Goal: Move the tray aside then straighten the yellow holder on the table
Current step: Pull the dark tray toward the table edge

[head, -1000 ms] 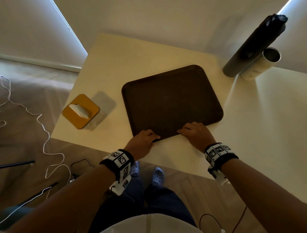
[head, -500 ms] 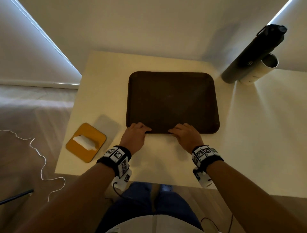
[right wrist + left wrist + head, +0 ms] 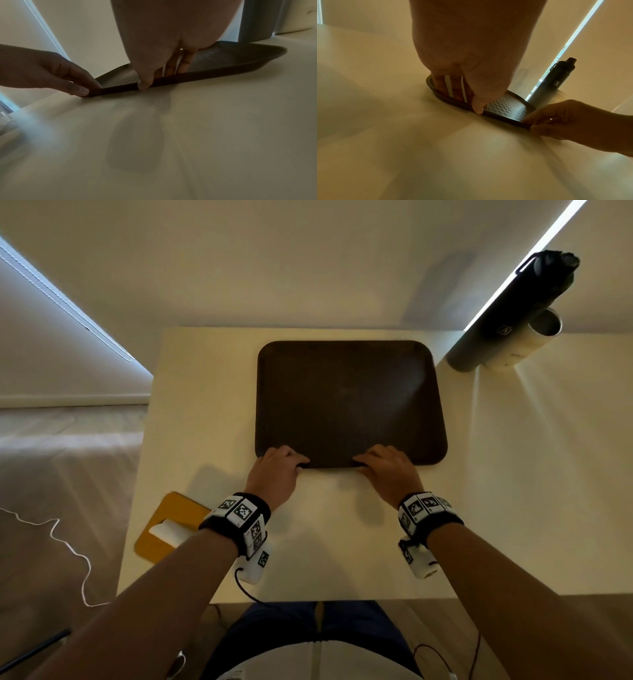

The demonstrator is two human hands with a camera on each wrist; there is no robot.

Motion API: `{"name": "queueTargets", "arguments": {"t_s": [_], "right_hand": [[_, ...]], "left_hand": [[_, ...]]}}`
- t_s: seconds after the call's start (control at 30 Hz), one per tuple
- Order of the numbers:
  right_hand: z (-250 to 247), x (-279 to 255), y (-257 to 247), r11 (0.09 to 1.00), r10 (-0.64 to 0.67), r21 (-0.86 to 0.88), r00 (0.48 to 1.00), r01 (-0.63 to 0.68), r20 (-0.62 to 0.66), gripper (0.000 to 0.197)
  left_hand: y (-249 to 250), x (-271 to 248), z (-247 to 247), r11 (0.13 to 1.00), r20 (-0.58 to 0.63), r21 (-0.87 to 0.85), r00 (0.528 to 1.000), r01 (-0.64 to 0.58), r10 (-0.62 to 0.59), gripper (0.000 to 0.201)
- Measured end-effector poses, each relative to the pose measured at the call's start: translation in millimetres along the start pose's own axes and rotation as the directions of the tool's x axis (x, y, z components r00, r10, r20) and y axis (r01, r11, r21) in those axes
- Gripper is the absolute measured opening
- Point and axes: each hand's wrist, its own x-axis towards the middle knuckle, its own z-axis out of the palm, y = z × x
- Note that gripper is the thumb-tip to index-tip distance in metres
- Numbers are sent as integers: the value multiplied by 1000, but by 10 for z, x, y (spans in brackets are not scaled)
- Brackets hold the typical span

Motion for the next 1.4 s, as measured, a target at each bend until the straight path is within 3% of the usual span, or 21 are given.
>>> {"name": "queueTargets", "arguments": {"t_s": [0.77,1.4], "right_hand": [[-18,120,65,999,3,54,999,0,-54,20],[-76,125,-2,1000,18,19,999,-19,47,27]], "left_hand": [[52,16,-17,998,-40,-3,997,67,-67,32],[100,-34,-53,993,-44,-62,994,99,-102,36]]}}
